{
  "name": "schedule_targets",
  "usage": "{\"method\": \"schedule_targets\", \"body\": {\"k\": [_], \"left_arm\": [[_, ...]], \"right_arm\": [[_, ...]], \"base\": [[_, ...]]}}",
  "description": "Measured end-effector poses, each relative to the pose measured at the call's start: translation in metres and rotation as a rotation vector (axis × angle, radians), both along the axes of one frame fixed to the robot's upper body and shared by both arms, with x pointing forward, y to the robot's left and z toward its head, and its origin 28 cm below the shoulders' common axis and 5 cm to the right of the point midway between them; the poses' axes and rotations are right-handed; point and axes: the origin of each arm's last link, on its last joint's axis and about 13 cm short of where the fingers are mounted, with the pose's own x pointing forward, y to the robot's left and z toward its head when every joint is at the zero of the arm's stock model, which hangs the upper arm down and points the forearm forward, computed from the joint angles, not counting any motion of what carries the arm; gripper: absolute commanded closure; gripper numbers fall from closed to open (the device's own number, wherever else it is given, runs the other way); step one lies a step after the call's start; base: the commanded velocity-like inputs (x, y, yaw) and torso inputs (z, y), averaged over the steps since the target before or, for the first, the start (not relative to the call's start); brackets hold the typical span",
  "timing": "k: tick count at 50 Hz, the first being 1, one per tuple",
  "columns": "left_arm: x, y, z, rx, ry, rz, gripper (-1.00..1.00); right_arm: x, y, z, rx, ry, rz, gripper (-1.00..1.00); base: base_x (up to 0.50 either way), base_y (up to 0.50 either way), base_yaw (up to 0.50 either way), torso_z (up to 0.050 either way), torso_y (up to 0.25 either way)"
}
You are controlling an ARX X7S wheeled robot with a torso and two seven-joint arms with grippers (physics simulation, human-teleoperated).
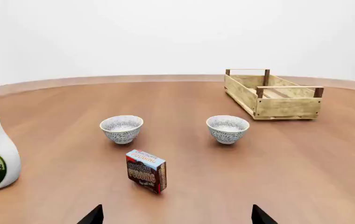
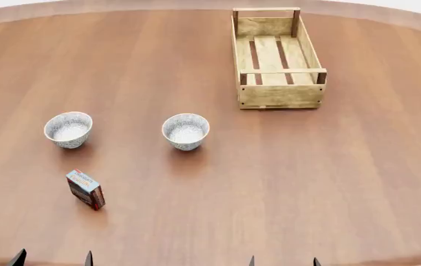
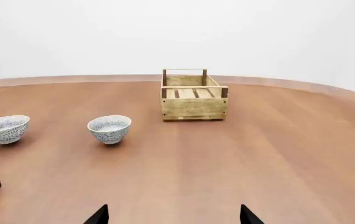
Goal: Stack the right bowl on the left bowl and place them in the tray.
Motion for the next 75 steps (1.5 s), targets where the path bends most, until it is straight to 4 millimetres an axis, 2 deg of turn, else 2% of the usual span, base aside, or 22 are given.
{"method": "schedule_targets", "body": {"k": [25, 46, 75], "left_arm": [[-0.0005, -0.0003, 0.0024, -0.020, -0.012, -0.004, -1.00], [-0.0018, 0.0000, 0.0029, -0.018, -0.020, 0.002, -1.00], [-0.0010, -0.0006, 0.0035, -0.008, -0.010, 0.014, -1.00]], "right_arm": [[-0.0003, 0.0004, 0.0018, -0.003, 0.001, -0.018, -1.00], [-0.0021, 0.0017, 0.0011, -0.022, 0.009, -0.031, -1.00], [-0.0026, 0.0029, 0.0019, -0.025, 0.018, -0.027, -1.00]], "base": [[0.00, 0.00, 0.00, 0.000, 0.000], [0.00, 0.49, 0.00, 0.000, 0.000], [0.00, -0.06, 0.00, 0.000, 0.000]]}}
